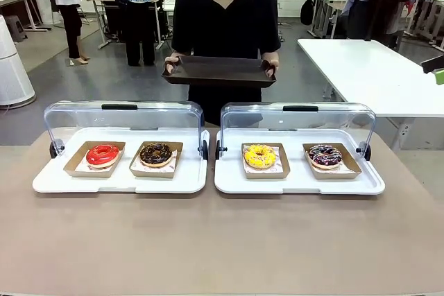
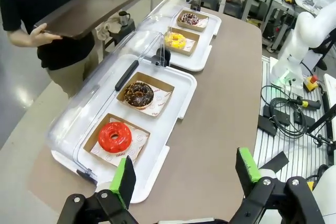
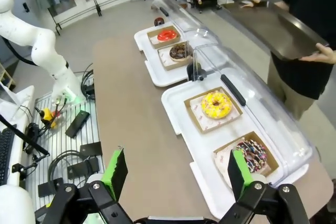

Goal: Provide the desired donut to the person.
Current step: Pick up and lift the Paper togo box containing the Donut pointed at by the person.

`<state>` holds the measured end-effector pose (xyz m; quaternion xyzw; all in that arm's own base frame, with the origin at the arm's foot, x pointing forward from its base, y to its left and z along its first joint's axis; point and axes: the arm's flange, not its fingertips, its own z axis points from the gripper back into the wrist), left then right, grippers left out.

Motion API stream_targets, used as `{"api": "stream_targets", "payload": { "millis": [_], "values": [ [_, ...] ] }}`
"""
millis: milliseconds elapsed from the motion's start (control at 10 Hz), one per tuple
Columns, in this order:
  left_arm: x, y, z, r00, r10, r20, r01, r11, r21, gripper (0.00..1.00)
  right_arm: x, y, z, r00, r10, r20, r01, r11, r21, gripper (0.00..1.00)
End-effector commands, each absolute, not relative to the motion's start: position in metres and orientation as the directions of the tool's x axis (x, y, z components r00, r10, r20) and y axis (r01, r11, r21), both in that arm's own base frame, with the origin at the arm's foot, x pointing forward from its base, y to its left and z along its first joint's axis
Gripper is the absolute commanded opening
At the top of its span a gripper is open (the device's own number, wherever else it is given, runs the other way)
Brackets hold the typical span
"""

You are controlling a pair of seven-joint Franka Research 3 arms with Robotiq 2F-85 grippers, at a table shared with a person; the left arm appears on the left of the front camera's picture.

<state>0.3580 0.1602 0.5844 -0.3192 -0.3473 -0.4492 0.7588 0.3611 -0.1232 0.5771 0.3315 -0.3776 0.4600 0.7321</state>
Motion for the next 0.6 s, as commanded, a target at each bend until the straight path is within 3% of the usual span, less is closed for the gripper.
{"api": "stream_targets", "payload": {
  "millis": [0, 200, 500],
  "values": [
    [0.3525, 0.1585, 0.5821, 0.331, -0.451, 0.829, 0.910, 0.386, -0.153, 1.00, 0.3545, -0.1309, 0.5786, 0.273, 0.444, 0.853, -0.932, 0.344, 0.119, 1.00],
    [0.3555, 0.1632, 0.5845, 0.358, -0.458, 0.813, 0.900, 0.400, -0.171, 1.00, 0.3501, -0.1295, 0.5755, 0.258, 0.473, 0.842, -0.944, 0.311, 0.115, 1.00],
    [0.3555, 0.1632, 0.5845, 0.358, -0.458, 0.813, 0.900, 0.400, -0.171, 1.00, 0.3536, -0.1319, 0.5785, 0.288, 0.427, 0.857, -0.924, 0.358, 0.132, 1.00]
  ]
}}
